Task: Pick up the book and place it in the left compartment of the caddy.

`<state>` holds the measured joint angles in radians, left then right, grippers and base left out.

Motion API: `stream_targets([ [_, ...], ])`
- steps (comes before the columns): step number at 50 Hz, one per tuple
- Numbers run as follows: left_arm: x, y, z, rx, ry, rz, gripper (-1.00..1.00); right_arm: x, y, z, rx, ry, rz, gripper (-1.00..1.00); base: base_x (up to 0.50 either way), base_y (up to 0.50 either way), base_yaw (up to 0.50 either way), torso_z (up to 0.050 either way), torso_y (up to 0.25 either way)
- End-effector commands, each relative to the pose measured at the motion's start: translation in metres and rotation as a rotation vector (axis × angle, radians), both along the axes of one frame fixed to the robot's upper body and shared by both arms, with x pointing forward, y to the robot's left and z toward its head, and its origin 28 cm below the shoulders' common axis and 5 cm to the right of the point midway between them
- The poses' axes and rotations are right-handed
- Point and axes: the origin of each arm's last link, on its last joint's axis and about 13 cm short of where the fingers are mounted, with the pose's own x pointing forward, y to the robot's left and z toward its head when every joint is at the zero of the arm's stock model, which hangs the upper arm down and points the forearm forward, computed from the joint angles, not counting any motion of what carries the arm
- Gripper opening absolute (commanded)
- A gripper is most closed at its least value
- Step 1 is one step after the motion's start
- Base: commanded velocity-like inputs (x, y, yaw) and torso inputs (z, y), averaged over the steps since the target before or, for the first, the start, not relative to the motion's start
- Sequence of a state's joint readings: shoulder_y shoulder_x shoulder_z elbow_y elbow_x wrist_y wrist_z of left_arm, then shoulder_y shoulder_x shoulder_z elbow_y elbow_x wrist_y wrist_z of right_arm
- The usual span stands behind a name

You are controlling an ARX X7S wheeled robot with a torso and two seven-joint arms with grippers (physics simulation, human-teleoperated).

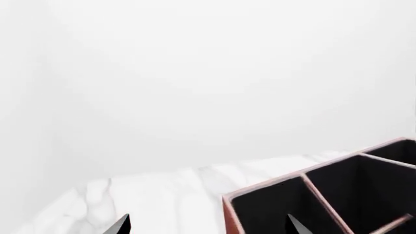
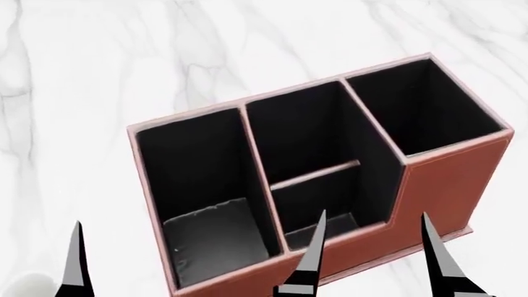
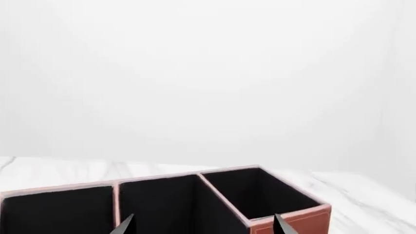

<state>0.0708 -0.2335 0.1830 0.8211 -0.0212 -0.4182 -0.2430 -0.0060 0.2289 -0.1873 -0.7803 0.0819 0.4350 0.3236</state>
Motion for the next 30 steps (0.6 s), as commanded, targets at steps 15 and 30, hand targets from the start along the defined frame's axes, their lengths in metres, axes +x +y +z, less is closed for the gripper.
stream_targets([
  [15,-0.0002,0.0014,0.0034,-0.032,-0.011,-0.036,1.00,-0.0018,-0.0015,0.0026,-0.008,-0.011,0.014,1.00,0.00,0.00,0.00,0.046,-0.157],
  [30,0.0032,0.0023,0.0002,-0.060,-0.005,0.000,1.00,0.0037,-0.0047,0.0009,0.031,0.044,-0.103,1.00,0.00,0.00,0.00,0.025,-0.083],
])
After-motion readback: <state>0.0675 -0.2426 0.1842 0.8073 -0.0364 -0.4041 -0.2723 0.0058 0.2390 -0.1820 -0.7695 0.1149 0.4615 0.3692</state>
